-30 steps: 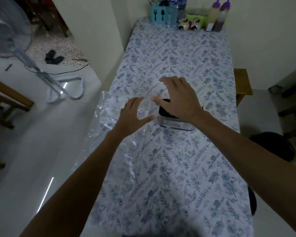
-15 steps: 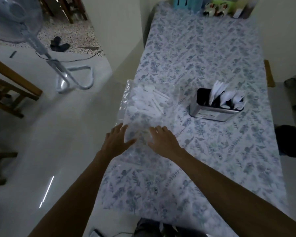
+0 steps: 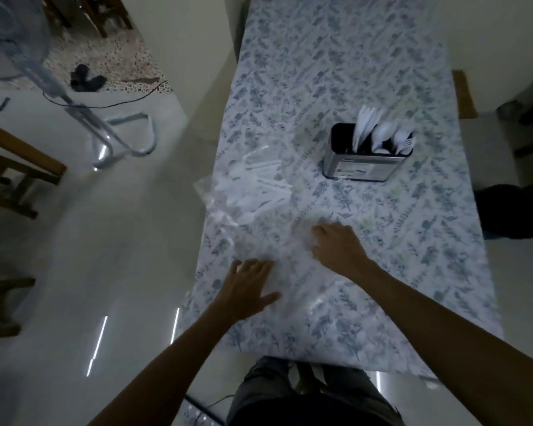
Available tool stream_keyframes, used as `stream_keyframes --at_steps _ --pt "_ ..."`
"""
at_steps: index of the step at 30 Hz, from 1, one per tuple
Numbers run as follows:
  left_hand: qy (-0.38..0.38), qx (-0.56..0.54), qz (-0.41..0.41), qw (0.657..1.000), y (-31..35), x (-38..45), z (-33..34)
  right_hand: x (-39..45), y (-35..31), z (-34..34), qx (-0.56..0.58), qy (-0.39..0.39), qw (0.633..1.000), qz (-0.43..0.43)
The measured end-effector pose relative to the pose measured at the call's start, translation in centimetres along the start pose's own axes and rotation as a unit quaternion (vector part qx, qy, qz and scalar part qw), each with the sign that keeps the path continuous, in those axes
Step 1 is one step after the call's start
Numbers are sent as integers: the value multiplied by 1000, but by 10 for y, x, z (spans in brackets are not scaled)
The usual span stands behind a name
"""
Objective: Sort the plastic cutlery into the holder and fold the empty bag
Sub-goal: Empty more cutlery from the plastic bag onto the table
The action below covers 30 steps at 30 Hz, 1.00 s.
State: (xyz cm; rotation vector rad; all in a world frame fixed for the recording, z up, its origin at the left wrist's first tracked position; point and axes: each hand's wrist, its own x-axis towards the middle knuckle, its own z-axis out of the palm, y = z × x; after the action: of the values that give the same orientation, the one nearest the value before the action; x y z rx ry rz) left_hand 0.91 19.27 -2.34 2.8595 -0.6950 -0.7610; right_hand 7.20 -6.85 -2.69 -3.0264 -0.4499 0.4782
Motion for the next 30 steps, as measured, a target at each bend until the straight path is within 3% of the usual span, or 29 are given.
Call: stream_keyframes --at_steps 8,12,17,21,23,26,30 --pt "-48 -15 113 992 175 21 30 -70 91 9 57 -96 993 46" --pt "-20 -19 154 988 236 43 43 -94 125 16 86 -96 991 38" --pt "-13 -30 151 988 284 59 47 -108 147 15 82 -112 989 41" --pt "-3 -45 128 991 277 53 47 -112 148 19 47 -88 994 47" --pt "45 -72 91 992 259 42 45 -110 140 22 36 -72 996 43" --pt "126 -136 -37 982 214 19 38 -111 129 29 80 -33 995 40" --pt "173 -204 -263 927 149 -4 34 -122 124 43 114 27 991 64"
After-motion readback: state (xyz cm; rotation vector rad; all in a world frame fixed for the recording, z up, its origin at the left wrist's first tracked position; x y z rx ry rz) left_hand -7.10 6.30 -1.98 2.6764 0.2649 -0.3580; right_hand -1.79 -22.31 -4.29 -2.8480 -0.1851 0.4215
